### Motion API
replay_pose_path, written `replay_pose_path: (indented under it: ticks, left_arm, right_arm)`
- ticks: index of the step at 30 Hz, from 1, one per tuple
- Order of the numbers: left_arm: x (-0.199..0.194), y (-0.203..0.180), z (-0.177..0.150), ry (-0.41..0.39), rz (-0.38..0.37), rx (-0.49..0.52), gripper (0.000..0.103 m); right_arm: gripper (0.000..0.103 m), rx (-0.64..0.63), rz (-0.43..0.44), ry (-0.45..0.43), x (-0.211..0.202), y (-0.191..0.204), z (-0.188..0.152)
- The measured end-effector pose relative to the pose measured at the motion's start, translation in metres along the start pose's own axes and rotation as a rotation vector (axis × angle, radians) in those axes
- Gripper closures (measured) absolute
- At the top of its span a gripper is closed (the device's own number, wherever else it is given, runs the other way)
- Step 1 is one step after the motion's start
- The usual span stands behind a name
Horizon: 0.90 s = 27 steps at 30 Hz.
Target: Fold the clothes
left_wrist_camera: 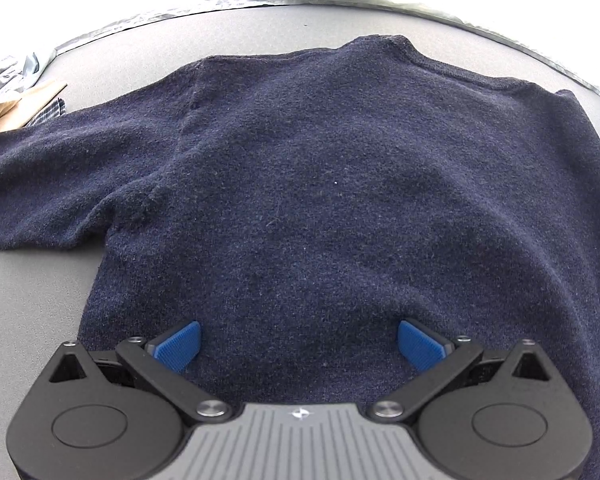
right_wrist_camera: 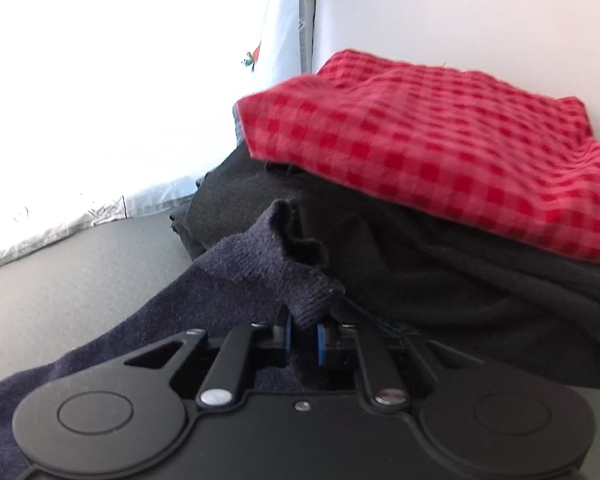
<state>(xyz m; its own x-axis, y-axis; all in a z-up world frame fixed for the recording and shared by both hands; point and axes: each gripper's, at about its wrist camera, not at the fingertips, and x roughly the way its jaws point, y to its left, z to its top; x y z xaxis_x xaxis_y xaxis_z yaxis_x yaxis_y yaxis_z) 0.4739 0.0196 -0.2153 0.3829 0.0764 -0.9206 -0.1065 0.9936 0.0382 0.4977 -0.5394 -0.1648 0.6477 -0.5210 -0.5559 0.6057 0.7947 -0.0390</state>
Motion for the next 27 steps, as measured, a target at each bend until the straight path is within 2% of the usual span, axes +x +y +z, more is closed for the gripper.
replay_pose_path:
  ticks: [6,9,12,18,25,27]
  left_arm:
    - [0.001,-0.001,-0.001,-0.012,-0.005,0.007,0.000]
    - [0.001,0.000,-0.001,-0.013,-0.009,0.015,0.000]
    - [0.002,0.000,-0.001,-0.015,-0.012,0.021,0.000]
    - [0.002,0.000,-0.002,-0.021,-0.011,0.021,0.000]
    - [0.002,-0.001,-0.003,-0.027,-0.010,0.018,0.000]
    - [0.002,-0.001,-0.003,-0.029,-0.009,0.017,0.000]
  right_arm:
    - [0.091,-0.033,-0.110,-0.111,-0.080,-0.019,0.005]
    - [0.091,-0.059,-0.179,-0.116,-0.102,-0.032,0.001]
    - [0.091,-0.007,-0.203,-0.090,-0.116,-0.052,-0.010]
    - [0.090,0.036,-0.235,-0.011,-0.118,-0.070,-0.038]
    - [0.089,0.084,-0.244,0.050,-0.093,-0.077,-0.052]
    - [0.082,0.074,-0.257,0.059,-0.084,-0.078,-0.052]
